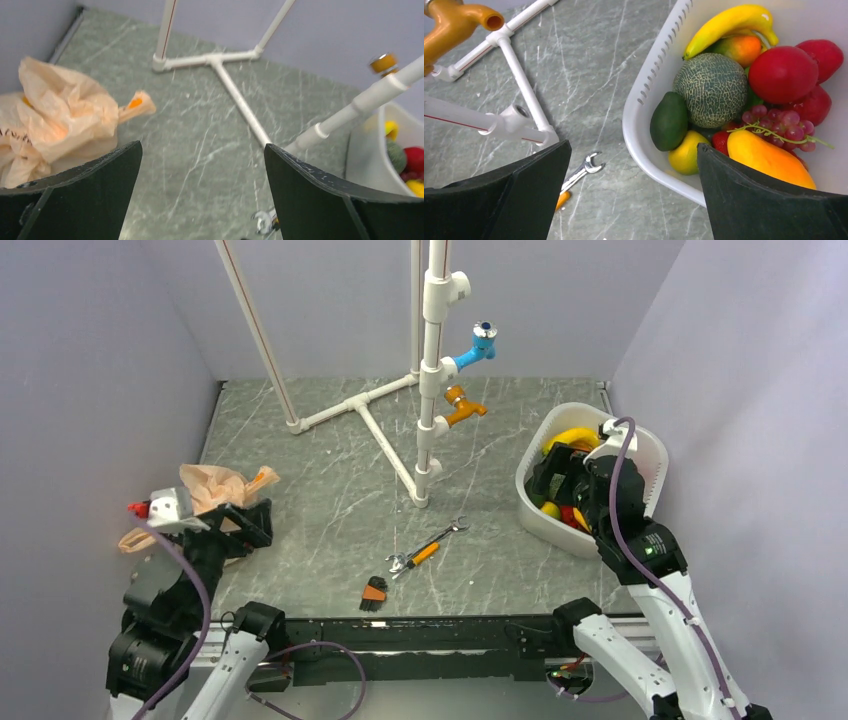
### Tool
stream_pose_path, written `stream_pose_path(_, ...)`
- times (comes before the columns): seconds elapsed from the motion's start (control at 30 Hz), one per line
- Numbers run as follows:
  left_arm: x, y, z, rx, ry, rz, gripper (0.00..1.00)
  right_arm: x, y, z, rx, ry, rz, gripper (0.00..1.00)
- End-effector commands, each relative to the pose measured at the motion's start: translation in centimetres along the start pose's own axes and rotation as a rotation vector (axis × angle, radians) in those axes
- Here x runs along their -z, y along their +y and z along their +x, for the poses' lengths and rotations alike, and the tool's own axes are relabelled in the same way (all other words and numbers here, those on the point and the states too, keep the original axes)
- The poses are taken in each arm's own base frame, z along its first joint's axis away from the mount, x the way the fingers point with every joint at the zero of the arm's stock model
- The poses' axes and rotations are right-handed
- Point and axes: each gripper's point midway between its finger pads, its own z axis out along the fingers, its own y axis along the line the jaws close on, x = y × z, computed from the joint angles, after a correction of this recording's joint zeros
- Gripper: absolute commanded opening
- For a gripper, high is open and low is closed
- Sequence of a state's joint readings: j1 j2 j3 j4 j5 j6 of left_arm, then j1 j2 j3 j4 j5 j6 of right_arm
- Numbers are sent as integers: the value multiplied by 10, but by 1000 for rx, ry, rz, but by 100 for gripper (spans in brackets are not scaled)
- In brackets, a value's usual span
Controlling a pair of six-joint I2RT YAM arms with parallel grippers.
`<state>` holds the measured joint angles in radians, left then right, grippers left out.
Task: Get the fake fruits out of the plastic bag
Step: Move the plastic bag to the center of the board.
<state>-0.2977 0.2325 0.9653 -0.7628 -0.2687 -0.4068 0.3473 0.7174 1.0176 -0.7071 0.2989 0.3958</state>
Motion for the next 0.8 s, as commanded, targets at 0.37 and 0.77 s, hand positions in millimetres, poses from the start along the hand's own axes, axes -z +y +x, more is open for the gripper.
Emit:
stream_pose_path(0.37, -14, 34, 101, 57, 406, -240, 99, 1, 47, 5, -45, 33, -250, 100)
stream_pose_path(0.77, -19, 73, 115, 63, 336, -446, 99, 11, 104, 36, -22, 169, -604, 100)
